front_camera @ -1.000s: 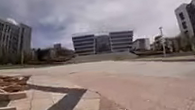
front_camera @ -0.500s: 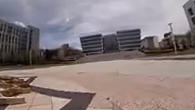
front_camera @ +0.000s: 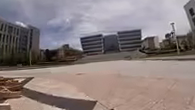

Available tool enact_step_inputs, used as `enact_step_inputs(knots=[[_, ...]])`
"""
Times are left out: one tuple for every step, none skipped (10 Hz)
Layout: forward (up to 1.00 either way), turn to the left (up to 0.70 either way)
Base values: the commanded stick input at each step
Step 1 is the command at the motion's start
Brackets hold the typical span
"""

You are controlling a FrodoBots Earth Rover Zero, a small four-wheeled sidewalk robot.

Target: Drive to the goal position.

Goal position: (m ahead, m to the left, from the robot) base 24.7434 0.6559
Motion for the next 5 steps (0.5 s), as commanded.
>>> enact_step_inputs(knots=[[0.70, 0.00], [0.70, 0.00], [0.70, 0.00], [0.70, 0.00], [0.70, 0.00]])
